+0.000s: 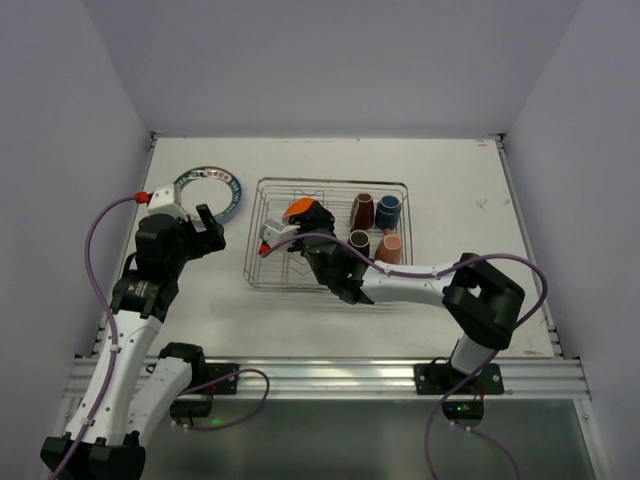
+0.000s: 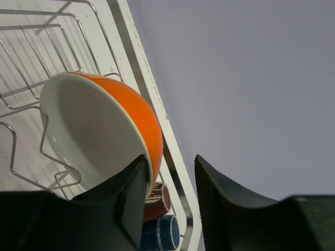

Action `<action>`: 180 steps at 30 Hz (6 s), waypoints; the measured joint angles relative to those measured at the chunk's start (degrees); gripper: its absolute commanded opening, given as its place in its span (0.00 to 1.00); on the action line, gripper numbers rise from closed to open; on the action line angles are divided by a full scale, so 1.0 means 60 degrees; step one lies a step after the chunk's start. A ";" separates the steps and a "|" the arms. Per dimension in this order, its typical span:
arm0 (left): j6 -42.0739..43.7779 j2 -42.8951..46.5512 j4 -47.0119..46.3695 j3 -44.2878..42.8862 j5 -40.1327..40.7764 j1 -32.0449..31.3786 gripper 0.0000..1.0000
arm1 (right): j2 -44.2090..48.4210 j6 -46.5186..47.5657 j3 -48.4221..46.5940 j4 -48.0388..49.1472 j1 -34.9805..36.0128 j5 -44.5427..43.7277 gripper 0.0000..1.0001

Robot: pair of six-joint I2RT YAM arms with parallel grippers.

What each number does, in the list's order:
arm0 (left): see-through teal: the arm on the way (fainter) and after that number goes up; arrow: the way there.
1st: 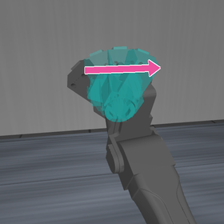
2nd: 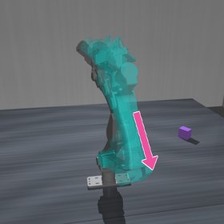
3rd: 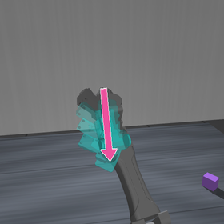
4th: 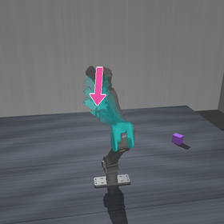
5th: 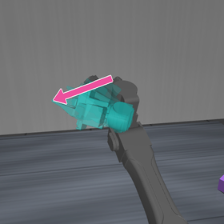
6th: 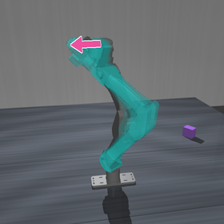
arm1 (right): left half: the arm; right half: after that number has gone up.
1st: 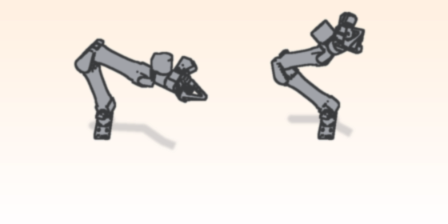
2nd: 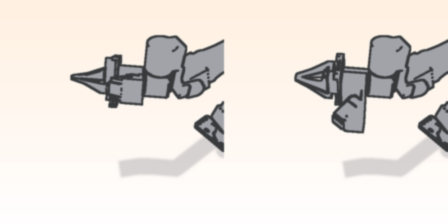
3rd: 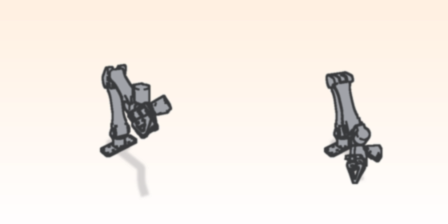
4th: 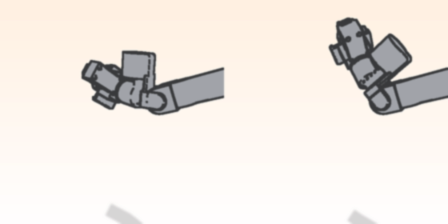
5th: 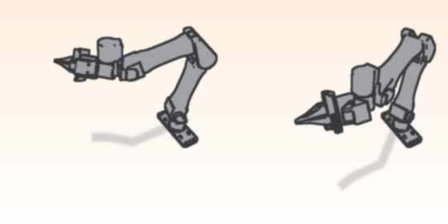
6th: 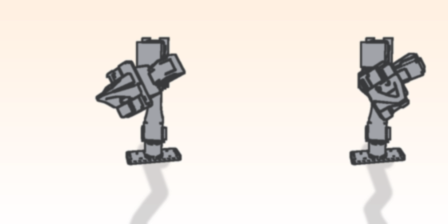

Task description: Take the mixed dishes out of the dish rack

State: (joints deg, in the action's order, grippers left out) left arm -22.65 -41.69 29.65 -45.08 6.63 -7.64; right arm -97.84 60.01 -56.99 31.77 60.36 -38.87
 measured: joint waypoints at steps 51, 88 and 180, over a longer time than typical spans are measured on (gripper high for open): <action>0.0131 0.0302 -0.0004 0.0000 0.0015 0.0000 1.00 | 0.0739 -0.3781 0.0204 -0.0492 -0.1115 0.1657 0.00; 0.0160 -0.4233 -0.0291 -0.3071 0.0149 -0.4513 0.81 | 0.0656 -1.2750 -0.5253 -1.2178 -0.1687 0.2907 0.00; -0.0004 -0.1392 0.0437 -0.0594 0.0506 -0.2033 1.00 | 0.3242 -1.4531 -0.1982 -1.0597 -0.3096 0.3359 0.99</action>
State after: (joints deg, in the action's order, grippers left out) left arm -22.68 -50.04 32.27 -48.64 9.67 -19.84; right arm -78.39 -27.18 -68.88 -31.81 41.78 -18.72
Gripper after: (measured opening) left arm 0.997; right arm 0.989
